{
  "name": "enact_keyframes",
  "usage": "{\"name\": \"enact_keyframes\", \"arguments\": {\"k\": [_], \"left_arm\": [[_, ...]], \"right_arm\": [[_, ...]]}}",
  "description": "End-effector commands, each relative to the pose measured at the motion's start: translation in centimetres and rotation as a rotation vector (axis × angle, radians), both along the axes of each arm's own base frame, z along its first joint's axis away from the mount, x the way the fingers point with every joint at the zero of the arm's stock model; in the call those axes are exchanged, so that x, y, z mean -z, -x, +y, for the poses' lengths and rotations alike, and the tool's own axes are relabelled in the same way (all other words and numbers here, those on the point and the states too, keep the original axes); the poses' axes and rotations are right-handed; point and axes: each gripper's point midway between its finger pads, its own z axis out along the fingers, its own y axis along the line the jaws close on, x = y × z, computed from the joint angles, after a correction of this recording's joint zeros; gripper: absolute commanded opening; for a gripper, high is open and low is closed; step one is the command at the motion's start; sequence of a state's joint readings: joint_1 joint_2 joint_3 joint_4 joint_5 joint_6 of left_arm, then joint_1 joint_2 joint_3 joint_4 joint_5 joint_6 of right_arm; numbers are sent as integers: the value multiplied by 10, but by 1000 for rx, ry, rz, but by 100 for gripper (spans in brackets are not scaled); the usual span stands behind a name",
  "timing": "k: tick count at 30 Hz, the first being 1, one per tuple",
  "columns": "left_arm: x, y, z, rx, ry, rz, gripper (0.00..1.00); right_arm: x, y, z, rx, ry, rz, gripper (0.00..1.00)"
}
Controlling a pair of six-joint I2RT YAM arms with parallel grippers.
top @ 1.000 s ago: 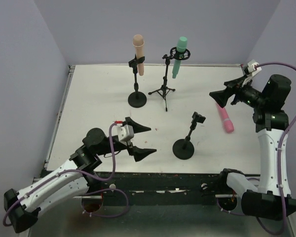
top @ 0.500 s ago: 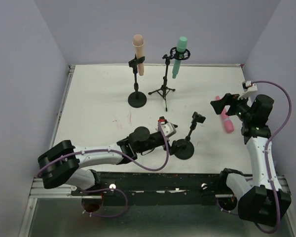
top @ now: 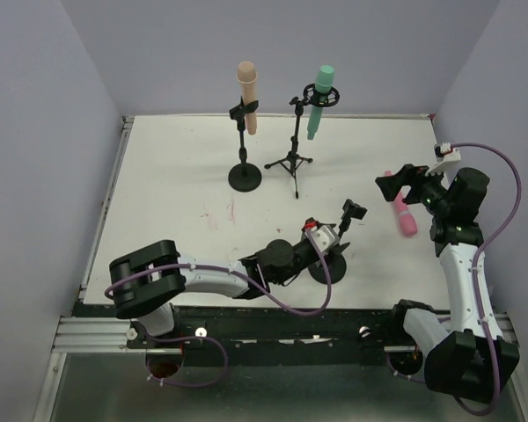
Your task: Attach the microphones to the stand
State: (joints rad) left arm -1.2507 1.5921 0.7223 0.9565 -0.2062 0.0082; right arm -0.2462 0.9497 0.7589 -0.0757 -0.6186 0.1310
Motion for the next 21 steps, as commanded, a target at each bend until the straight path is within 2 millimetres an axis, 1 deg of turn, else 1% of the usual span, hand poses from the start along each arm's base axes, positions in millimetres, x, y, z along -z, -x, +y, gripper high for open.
{"name": "enact_keyframes", "arguments": {"k": [1,2,5,7,9,10,11,12,13,14,15,16,18,21], "left_arm": [[-16,-23,1,-133,46,-33,61],[-17,-23,-1,-131,46,-37,57],[-18,-23,-5,-125,48,-39,39],[-19,-23,-5,-119,44,-54,26],[-22,-17,-5,-76,33,-102,17],[-23,-15,-4,-56,25,-124,11],[-25,-17,-1,-37,22,-139,8],[-28,-14,1,21,31,-141,6],[-30,-16,6,74,56,-123,5],[-37,-12,12,173,95,-118,4],[-39,-11,18,239,109,-124,4],[-45,-17,27,277,136,-111,3],[-48,-21,34,359,123,-107,3],[-44,-33,39,451,94,-63,2]], "right_arm": [[-5,0,1,-12,-6,-19,100],[-4,0,1,-11,-4,-19,100],[-3,0,1,-11,-3,-19,100],[-3,-1,0,-9,-1,-17,100],[-2,-1,0,-9,1,-16,100],[-2,-1,-1,-6,1,-17,100],[-1,-1,0,-7,2,-15,100],[-1,-1,0,-7,3,-16,100],[0,-1,-1,-7,2,-13,100],[0,-1,0,-8,3,-15,100],[0,-1,0,-10,4,-16,100],[1,-1,0,-11,5,-13,100],[0,0,0,-14,6,-17,100],[3,0,1,-20,10,-15,100]]}}
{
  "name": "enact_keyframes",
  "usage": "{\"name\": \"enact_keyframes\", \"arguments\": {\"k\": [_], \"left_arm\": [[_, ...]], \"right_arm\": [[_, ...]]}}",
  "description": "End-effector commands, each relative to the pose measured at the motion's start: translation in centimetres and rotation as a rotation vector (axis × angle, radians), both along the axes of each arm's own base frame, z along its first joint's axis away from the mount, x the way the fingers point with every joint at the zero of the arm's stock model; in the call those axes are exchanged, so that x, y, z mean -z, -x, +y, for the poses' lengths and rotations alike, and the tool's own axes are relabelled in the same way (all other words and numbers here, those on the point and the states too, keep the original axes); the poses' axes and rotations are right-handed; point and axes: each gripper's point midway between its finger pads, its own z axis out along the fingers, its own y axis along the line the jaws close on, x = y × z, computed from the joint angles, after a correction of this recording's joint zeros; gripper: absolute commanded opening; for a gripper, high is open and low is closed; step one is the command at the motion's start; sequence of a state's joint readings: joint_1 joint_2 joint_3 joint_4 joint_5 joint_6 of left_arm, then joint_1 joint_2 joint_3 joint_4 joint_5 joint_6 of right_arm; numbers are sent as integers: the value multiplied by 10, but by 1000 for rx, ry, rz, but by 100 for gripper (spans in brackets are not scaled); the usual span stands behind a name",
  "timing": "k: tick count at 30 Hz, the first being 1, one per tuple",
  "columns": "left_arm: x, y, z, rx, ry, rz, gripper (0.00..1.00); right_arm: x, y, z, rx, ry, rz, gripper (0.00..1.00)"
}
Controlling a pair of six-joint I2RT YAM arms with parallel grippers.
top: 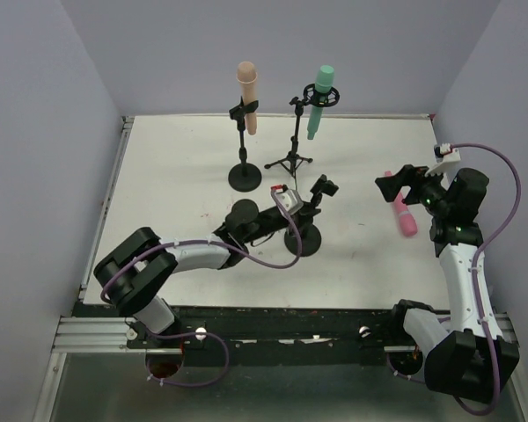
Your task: Attach the microphones to the stand
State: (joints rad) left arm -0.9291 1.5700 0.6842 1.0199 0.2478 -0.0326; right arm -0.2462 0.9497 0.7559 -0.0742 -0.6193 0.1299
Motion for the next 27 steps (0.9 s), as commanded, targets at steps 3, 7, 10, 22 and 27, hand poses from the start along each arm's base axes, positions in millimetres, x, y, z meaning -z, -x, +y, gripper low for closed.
{"name": "enact_keyframes", "arguments": {"k": [3,7,10,22,27], "left_arm": [[-34,13,5,343,62,-11,2],[-27,-2,8,329,58,17,3],[-21,-9,11,295,55,37,8],[-37,-7,51,96,81,53,77],[-33,-6,93,-123,-16,290,94]], "right_arm": [[4,0,2,-27,11,-15,100],[5,1,5,-56,17,-15,100],[7,4,9,-88,24,-15,100],[20,-2,2,-70,63,16,100],[38,-13,-18,37,77,82,100]]}}
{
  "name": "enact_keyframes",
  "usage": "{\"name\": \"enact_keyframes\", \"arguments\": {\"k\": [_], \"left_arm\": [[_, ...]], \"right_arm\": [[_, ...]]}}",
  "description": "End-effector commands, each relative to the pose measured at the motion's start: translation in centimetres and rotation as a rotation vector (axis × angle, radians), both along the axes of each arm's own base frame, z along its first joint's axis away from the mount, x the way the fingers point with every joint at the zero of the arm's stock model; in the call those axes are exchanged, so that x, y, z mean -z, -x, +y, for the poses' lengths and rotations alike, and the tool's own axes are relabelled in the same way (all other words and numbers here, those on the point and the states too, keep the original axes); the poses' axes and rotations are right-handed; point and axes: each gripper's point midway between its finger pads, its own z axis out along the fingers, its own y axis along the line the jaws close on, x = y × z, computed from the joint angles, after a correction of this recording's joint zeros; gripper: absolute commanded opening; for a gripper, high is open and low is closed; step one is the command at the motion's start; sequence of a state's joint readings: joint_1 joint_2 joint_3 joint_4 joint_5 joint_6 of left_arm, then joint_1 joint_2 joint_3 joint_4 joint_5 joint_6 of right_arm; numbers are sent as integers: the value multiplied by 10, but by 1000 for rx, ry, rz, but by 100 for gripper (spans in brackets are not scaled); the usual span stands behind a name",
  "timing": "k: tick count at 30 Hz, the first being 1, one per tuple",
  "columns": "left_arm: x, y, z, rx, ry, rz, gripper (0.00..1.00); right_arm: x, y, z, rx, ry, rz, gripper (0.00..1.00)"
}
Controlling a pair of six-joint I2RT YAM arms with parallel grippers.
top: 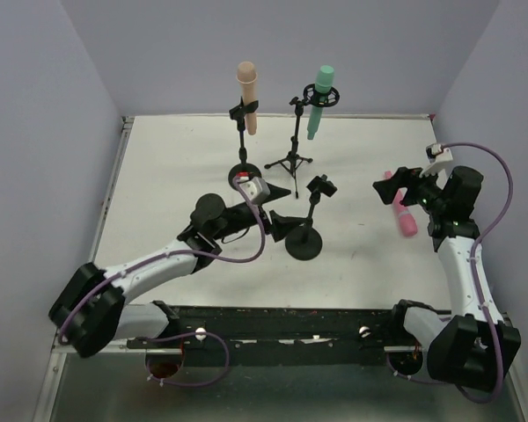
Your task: Attach the microphones to the stand
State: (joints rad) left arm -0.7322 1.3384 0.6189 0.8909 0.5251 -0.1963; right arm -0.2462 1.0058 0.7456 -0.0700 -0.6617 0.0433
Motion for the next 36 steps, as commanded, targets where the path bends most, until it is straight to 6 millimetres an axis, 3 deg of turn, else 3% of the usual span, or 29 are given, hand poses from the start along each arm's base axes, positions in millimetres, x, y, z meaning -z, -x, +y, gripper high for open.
{"name": "enact_keyframes", "arguments": {"k": [1,5,11,15,24,28,36], "left_arm": [[3,-7,46,-253,-130,276,98],[4,22,85,-322,-263,396,98],[-13,63,132,-338,-325,303,99],[-4,70,154,-383,-322,196,98],[-13,72,162,-415,-280,151,98],[-12,72,162,-412,-279,155,98],[-11,71,162,-412,-279,158,98]], "right_arm": [[28,-14,-29,152,28,91,100],[57,-31,-59,294,73,223,100],[102,-42,-87,274,273,377,100],[127,-46,-110,270,416,468,100],[170,-65,-123,170,500,628,89],[180,-72,-127,166,507,655,86],[195,-79,-115,89,496,695,79]]}}
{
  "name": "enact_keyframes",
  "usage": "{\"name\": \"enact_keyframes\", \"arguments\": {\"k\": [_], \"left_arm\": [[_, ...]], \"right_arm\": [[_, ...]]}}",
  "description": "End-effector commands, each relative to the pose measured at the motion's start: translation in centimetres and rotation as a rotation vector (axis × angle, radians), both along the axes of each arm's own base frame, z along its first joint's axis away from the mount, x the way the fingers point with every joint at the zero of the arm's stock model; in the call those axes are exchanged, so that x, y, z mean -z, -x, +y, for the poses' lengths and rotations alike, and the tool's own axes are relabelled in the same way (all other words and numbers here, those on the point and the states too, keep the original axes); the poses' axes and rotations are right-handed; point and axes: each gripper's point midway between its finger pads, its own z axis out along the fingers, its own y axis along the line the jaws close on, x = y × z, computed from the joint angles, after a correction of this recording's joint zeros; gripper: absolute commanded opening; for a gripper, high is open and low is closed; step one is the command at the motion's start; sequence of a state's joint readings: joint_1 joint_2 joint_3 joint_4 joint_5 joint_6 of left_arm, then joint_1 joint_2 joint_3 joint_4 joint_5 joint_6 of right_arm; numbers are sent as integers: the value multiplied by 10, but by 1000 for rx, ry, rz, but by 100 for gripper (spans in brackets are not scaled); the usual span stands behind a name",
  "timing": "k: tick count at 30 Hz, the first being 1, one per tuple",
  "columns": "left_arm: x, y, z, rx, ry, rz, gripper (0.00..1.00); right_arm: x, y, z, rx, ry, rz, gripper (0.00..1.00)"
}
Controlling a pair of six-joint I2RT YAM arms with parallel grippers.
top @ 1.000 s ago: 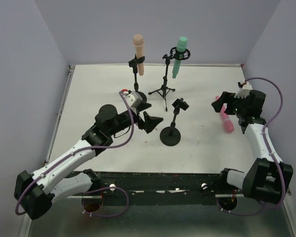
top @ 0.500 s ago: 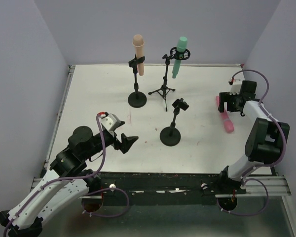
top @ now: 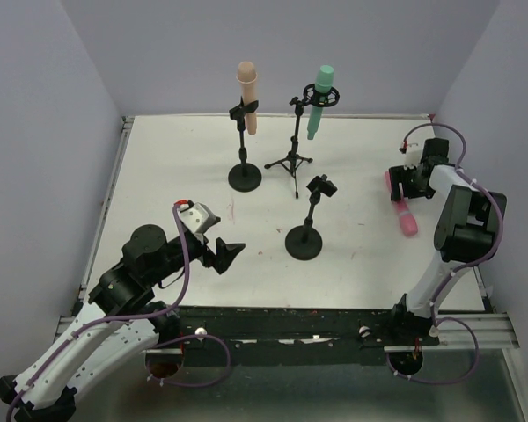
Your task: Attach the microphones to the stand
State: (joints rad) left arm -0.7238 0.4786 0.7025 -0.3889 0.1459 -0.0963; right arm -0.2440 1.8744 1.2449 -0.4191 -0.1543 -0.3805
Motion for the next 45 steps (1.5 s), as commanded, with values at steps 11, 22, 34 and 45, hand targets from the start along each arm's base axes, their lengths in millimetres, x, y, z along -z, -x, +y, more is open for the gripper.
{"name": "enact_keyframes", "arguments": {"k": [11,22,34,45], "left_arm": [[6,-4,3,-23,-13,0,99],[5,-4,3,-22,-4,-4,98],[-19,31,-24,249,136,-96,98],[-114,53,-86,468,447,83,99]], "right_arm": [[8,4,10,-64,17,51,73],[13,-20,6,-38,41,41,53],[-59,-27,50,14,-204,-149,16],[-282,24,119,-118,-564,-561,14]]}}
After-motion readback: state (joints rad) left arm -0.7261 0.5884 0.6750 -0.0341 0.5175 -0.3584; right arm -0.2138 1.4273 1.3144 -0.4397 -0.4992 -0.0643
